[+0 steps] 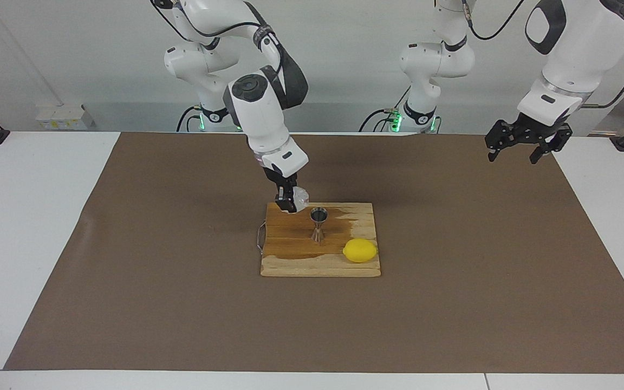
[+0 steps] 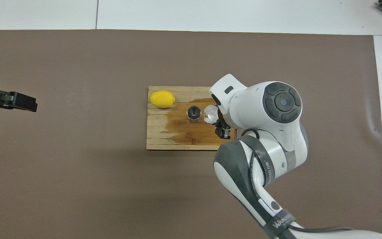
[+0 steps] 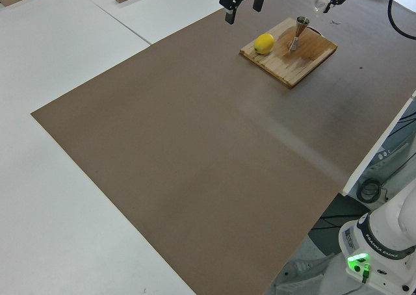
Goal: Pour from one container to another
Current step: 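Move the white cup above the metal cup with the right gripper, then tilt the white cup over the metal cup with the right gripper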
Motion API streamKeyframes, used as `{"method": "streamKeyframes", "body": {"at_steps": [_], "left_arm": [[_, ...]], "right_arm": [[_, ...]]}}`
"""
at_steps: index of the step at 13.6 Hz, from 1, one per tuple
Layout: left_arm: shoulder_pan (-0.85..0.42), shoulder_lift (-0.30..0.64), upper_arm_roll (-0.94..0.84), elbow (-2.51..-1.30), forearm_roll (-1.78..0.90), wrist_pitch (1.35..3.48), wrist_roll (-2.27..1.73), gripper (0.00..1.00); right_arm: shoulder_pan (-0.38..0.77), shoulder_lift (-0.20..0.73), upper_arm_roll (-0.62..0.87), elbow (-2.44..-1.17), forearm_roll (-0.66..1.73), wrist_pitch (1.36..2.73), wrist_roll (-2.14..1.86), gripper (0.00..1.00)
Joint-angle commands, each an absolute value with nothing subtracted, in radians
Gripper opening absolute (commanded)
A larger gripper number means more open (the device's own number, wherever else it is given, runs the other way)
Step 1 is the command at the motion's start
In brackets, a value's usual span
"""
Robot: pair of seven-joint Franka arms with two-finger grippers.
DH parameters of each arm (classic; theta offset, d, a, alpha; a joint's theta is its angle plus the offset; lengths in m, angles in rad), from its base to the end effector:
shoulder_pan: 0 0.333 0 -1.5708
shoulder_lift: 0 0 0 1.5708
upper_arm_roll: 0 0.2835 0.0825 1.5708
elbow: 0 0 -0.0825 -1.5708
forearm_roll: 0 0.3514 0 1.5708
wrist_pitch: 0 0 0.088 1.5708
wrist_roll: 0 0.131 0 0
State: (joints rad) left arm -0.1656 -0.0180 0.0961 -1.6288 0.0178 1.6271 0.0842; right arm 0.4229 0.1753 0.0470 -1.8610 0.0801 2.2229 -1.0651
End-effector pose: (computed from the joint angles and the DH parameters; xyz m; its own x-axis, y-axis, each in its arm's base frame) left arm 0.5209 -0.0336 0.5567 0.9880 -0.1541 0.0148 -0.1538 -0.9880 -0.0174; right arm 0.5269 0.2710 0.4016 0.0691 0.9849 0.1586 0.9885 -0.0890 0.1220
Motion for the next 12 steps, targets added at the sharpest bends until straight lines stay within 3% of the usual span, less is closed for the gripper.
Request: {"method": "streamKeyframes", "body": {"at_steps": [1,12], "left_arm": [[-0.158,-0.048,0.092,-1.657,0.020,1.615,0.098,1.00],[-0.158,-0.048,0.092,-1.657,0.021,1.615,0.089,1.00]], "right_arm": [[0.431,0.175,0.046,-1.832,-0.023,2.229,-0.991,0.00],[0.549,0.196,0.051,-1.813,-0.351,2.223,-0.764,0.00]]}}
